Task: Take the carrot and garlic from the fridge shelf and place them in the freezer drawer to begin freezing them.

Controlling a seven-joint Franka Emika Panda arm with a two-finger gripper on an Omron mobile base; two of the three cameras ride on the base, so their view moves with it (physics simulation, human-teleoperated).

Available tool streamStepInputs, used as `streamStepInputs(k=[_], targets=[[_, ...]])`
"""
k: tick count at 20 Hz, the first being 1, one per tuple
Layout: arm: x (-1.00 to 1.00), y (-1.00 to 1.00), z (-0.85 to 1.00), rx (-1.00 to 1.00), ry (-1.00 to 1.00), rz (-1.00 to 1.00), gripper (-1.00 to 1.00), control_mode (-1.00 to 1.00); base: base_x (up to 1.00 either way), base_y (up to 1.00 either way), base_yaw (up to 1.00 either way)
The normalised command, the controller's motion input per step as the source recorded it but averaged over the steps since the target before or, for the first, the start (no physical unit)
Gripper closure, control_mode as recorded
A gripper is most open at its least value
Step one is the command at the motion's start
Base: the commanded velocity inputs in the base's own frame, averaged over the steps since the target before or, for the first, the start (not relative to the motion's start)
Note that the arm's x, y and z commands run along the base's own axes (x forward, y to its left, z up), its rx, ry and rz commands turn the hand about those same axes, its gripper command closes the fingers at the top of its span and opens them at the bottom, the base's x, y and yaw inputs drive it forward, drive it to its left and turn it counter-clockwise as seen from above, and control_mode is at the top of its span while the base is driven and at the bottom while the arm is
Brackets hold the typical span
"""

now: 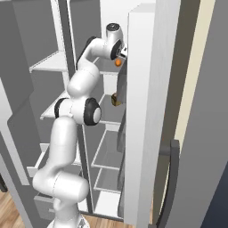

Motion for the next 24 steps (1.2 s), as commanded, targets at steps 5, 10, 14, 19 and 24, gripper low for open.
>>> streamStepInputs(k=[5,10,14,19,24], targets=[[-0.02,0.17,-0.48,-0.01,0.00,0.01,-1.00,-1.00,0.00,0.00,0.00],[-0.13,0.10,-0.51,0.00,0.00,0.03,-1.00,-1.00,0.00,0.00,0.00],[-0.14,0.06,-0.56,0.00,0.00,0.03,-1.00,-1.00,0.00,0.00,0.00],[-0.05,0.08,-0.53,0.00,0.00,0.02,1.00,-1.00,0.00,0.00,0.00],[0.00,0.01,-0.40,0.00,0.00,0.02,1.00,-1.00,0.00,0.00,0.00]])
